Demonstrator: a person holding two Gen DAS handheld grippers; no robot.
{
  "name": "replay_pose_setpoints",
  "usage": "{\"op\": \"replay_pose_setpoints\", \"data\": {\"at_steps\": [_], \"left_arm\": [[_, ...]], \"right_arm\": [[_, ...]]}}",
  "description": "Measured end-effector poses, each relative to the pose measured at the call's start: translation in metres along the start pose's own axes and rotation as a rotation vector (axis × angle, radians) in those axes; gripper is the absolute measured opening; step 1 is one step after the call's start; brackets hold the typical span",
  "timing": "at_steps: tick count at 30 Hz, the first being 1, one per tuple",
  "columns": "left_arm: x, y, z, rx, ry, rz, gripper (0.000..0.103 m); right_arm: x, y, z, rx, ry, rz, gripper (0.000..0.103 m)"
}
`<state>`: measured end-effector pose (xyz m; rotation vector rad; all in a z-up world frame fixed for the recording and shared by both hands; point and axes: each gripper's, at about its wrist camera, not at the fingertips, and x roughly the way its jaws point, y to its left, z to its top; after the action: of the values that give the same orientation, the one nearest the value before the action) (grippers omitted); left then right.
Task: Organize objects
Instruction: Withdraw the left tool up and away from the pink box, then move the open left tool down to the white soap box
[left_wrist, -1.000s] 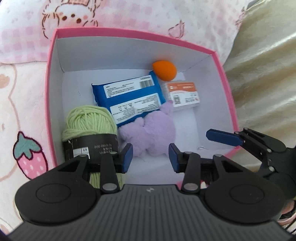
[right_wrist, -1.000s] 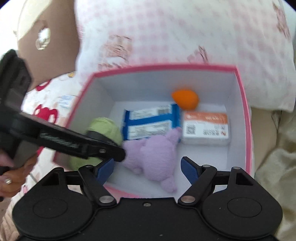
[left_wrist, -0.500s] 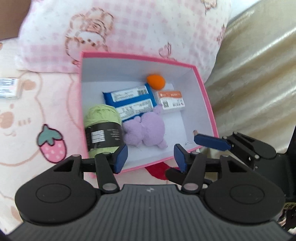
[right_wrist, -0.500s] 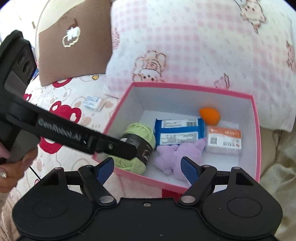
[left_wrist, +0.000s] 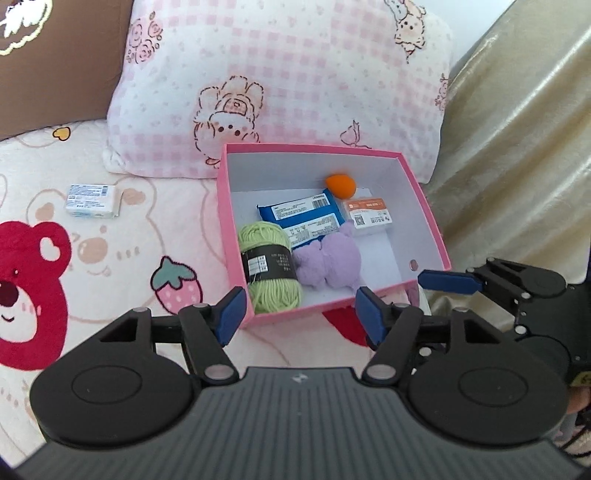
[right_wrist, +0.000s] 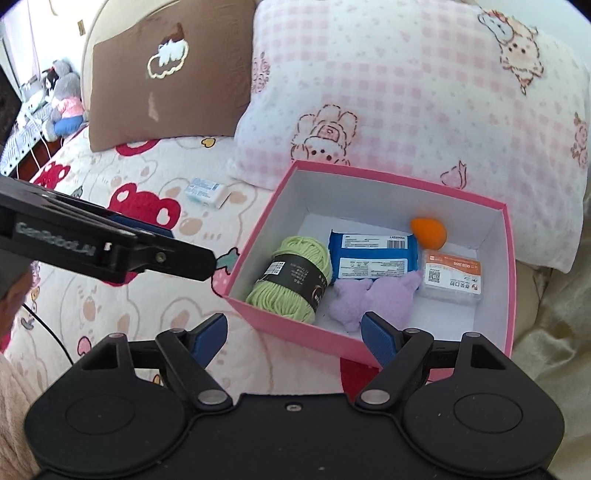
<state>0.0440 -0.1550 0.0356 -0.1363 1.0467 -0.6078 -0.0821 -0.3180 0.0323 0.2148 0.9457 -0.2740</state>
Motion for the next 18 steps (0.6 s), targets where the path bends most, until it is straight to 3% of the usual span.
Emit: {"op": "replay_pose_setpoints", "data": {"at_steps": [7,13,18], "left_arm": [[-0.036,-0.007,-0.02,0.053,-0.011,-0.037,0.074],[-0.051,0.002,-0.031,0.066,-0.023,-0.025,0.078],[-0.062,0.01,-0.038,0.087,0.01,-0.053,0.083]], "right_arm": [[-0.008,0.019,0.003,-0.063,0.038,-0.088,0.093],[-0.017,0.032,0.0,-0.099,0.055,-0.143,0.093],[-0.021,0.036,0.002,-0.062,0.074,-0.097,0.093]]}}
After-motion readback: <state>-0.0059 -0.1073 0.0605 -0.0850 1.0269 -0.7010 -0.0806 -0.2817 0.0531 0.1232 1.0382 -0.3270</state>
